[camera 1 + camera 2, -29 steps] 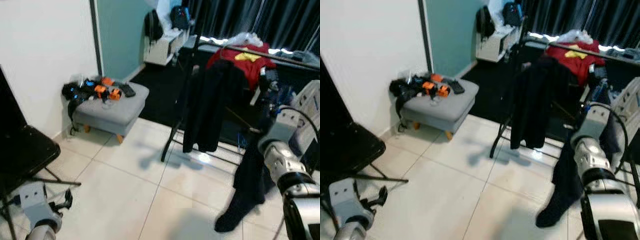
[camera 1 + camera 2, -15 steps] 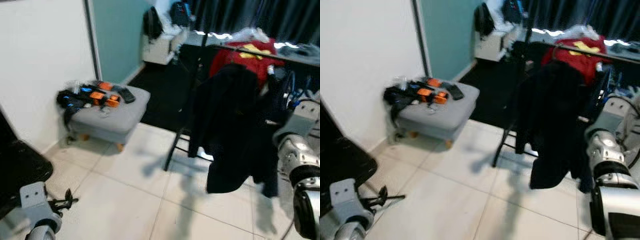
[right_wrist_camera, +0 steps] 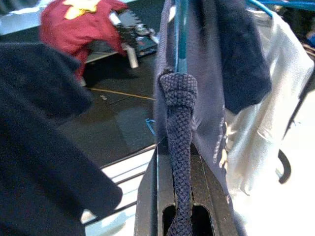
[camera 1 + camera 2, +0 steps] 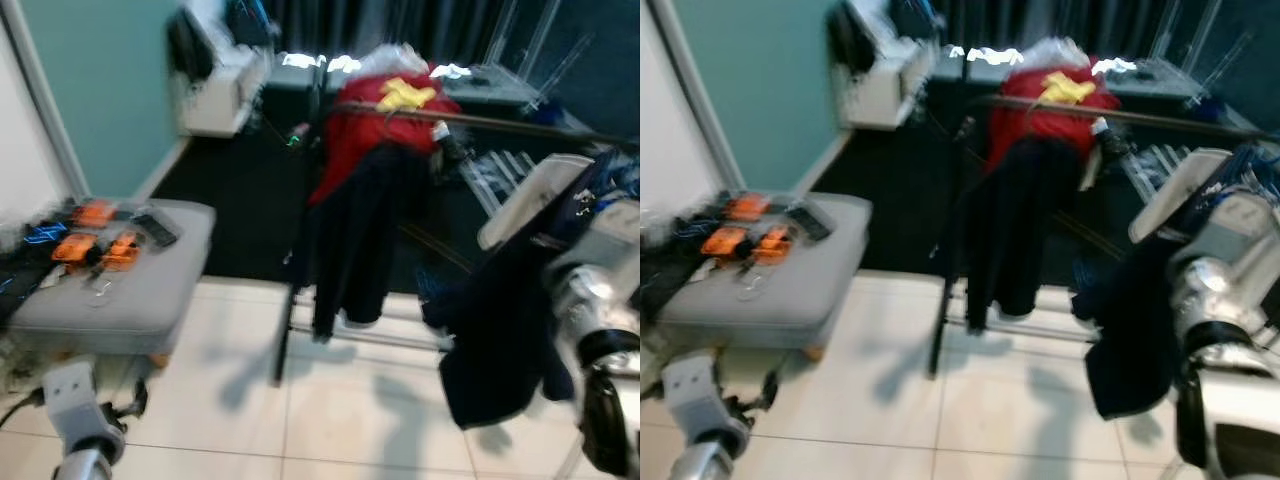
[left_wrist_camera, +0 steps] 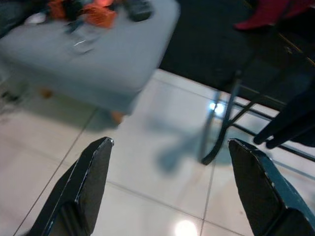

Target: Hang hanger

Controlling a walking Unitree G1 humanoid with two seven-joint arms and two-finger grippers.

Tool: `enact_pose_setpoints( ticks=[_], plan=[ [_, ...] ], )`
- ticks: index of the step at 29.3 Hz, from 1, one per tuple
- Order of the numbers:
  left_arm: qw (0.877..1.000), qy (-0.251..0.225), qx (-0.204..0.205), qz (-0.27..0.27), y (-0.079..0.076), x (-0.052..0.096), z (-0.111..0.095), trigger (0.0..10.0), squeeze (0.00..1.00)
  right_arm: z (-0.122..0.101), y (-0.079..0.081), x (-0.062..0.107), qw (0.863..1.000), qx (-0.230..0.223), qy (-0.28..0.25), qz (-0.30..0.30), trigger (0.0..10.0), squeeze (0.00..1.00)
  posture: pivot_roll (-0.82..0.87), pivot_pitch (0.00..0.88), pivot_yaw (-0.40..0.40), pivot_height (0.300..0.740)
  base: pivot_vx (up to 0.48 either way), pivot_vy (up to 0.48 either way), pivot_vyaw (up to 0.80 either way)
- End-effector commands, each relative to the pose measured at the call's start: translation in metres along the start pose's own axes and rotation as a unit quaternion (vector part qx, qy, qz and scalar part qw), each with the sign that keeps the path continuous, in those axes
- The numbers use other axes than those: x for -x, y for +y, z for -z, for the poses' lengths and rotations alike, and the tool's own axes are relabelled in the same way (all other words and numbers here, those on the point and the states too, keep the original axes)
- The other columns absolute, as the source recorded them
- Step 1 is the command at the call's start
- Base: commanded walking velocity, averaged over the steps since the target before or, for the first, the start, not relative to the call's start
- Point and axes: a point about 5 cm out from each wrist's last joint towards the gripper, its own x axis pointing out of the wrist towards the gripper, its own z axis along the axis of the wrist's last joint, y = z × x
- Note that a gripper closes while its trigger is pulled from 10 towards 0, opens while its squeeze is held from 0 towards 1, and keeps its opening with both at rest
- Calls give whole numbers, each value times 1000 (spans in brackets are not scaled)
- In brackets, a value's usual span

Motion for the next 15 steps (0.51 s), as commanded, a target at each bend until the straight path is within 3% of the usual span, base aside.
enact_pose_setpoints(
  ticks=[1,4,11,14,15],
  plan=[
    [1000,2,0,1,-1,-1,2,10000,0,-8,2,-1,1000,-16,-5,-18,10000,0,-79,9,-57,736,480,0,-800],
    [1000,2,0,-1,-1,-1,2,10000,0,-7,8,-1,999,-28,2,-36,10000,0,-79,9,-57,736,480,0,-800],
    [1000,3,1,-6,0,-1,2,10000,0,-3,36,0,989,-76,45,-122,10000,0,-78,13,-54,736,480,0,0],
    [1000,3,1,-7,0,-1,2,10000,0,-3,40,0,986,-84,50,-135,10000,0,-78,13,-54,736,480,0,0],
    [1000,3,2,-9,1,-2,2,10000,0,-5,49,1,980,-89,62,-168,10000,0,-79,13,-54,736,480,0,0]
  ],
)
